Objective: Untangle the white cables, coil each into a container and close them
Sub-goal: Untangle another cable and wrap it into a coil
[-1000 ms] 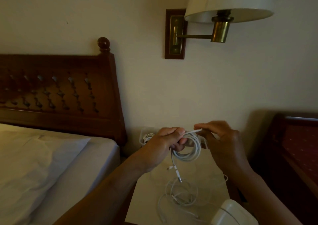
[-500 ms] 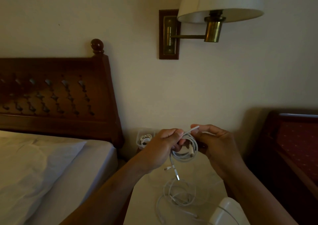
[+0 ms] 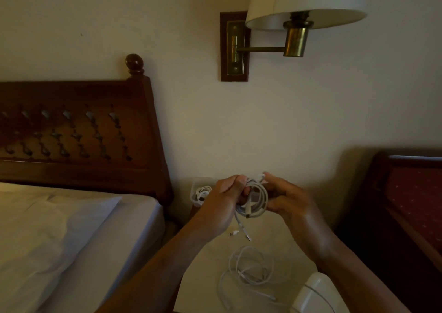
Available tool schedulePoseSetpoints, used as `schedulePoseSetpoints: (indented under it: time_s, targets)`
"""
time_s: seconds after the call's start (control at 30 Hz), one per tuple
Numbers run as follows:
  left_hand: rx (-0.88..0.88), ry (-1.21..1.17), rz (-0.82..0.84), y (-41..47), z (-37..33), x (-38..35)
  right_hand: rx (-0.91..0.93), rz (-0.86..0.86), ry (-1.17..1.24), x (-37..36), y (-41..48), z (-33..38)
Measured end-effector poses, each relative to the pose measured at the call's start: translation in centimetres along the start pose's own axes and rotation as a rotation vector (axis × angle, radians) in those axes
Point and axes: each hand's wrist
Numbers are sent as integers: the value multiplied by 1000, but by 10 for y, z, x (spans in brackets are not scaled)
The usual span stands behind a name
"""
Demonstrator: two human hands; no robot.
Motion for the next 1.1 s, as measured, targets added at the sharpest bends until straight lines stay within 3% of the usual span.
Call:
schedulePoseSetpoints:
  time_s: [0.1, 0.23, 0.37, 0.5, 0.6, 0.83, 1.0, 1.1]
  targets:
    - [-42, 54, -19, -3, -5, 0, 87, -39, -102, -3, -14, 0]
    - [-62, 155, -3, -6, -10, -4, 309, -80, -417, -13, -20, -8]
    - [-53, 126, 37, -9, -16, -7, 426, -164, -516, -21, -15, -9]
    - [-50, 148, 16, -8, -17, -6, 426, -296, -529, -20, -14, -12]
    - [-42, 184, -12, -4, -14, -4, 415, -417, -700, -19, -18, -9]
    - [-97, 321, 46, 0, -12, -10, 725, -225, -892, -19, -17, 0]
    - [-116, 633, 133, 1, -7, -8, 621, -97, -656, -5, -11, 30]
    - [-147, 675, 137, 1, -13, -14, 502, -105, -450, 2, -1, 42]
Point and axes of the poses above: each hand's wrist, its own y-axis towards the middle knuckle, its own x-axis out of the back of the hand, z = x × y, and after that the axes turned 3 degrees about z, right-handed
